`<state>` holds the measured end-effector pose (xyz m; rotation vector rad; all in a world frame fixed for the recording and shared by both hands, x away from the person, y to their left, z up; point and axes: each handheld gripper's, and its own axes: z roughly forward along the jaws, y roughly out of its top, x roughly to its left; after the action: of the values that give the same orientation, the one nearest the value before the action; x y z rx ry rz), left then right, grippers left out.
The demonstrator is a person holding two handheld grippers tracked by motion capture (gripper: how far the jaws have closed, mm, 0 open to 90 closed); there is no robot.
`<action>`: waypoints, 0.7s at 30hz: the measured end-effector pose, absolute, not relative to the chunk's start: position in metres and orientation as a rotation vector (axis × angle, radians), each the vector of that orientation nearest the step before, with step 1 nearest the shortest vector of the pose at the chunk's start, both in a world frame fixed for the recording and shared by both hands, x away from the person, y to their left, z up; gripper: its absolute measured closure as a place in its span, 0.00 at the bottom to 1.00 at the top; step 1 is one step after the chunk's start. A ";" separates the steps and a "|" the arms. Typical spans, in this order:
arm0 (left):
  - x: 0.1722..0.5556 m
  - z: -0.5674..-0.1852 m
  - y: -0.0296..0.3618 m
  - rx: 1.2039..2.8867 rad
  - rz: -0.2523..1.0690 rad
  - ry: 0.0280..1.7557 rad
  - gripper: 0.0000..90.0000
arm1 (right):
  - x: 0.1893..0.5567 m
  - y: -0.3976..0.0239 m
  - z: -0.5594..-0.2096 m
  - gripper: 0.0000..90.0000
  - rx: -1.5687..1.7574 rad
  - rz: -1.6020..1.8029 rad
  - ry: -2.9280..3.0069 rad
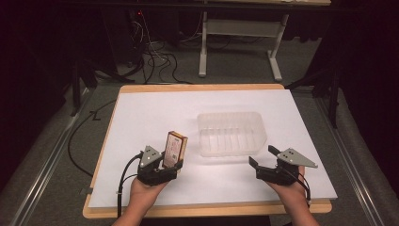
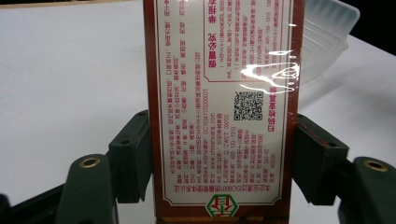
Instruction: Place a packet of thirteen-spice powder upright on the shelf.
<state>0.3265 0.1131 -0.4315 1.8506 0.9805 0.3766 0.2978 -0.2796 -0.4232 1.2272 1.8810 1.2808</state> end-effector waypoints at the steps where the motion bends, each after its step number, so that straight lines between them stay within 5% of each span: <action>1: 0.326 -0.431 0.113 1.851 0.377 0.981 0.36 | 0.298 -0.280 -0.423 0.15 1.227 1.281 1.881; 21: 0.316 -0.426 0.101 1.846 0.377 0.900 0.36 | 0.320 -0.204 -0.404 0.13 1.141 1.397 1.954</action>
<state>0.3156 0.1006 -0.4263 1.8462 0.8996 0.3770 0.3196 -0.2043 -0.4037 1.1415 1.9538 1.3973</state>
